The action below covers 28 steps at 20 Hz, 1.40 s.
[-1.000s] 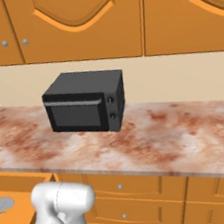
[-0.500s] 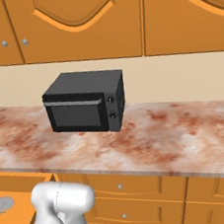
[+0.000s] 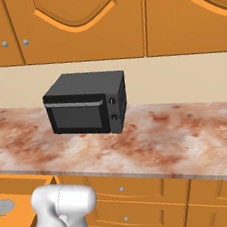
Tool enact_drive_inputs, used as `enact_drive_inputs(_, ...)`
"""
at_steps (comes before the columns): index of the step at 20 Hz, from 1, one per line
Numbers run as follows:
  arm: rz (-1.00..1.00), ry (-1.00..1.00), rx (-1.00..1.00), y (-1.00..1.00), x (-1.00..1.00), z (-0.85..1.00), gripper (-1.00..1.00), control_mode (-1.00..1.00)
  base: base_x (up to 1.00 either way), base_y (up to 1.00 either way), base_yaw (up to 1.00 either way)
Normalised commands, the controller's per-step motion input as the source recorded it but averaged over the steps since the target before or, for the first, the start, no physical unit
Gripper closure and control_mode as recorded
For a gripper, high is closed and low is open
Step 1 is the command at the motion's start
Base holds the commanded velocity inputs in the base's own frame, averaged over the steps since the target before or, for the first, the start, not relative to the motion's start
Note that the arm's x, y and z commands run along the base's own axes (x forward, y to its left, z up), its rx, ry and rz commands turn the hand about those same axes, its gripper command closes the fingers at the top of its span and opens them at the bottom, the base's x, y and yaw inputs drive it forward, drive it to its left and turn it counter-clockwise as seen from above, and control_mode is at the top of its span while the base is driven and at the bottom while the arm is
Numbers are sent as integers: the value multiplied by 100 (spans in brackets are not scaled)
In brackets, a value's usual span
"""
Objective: Take the pizza cutter from the drawer on the left and place it on the dining counter for cutting.
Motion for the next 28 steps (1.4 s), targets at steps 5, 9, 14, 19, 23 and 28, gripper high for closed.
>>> enact_drive_inputs(5, 0, 0, 34, -75, 70, 99, -100, -100, 0, 0, 0)
enact_drive_inputs(9, -1, 5, 22, -18, 22, 30, -100, -100, 0, 0, 0)
enact_drive_inputs(14, -17, 7, 33, 13, 0, 1, -100, -100, 0, 0, 0)
enact_drive_inputs(19, -23, 28, 26, -2, 28, -3, -100, -100, 0, 0, 0)
enact_drive_inputs(23, -16, 43, 16, 0, 37, -3, -100, -100, 0, 0, 0)
enact_drive_inputs(28, -18, 25, 5, 12, 34, -66, -100, -100, 0, 0, 0)
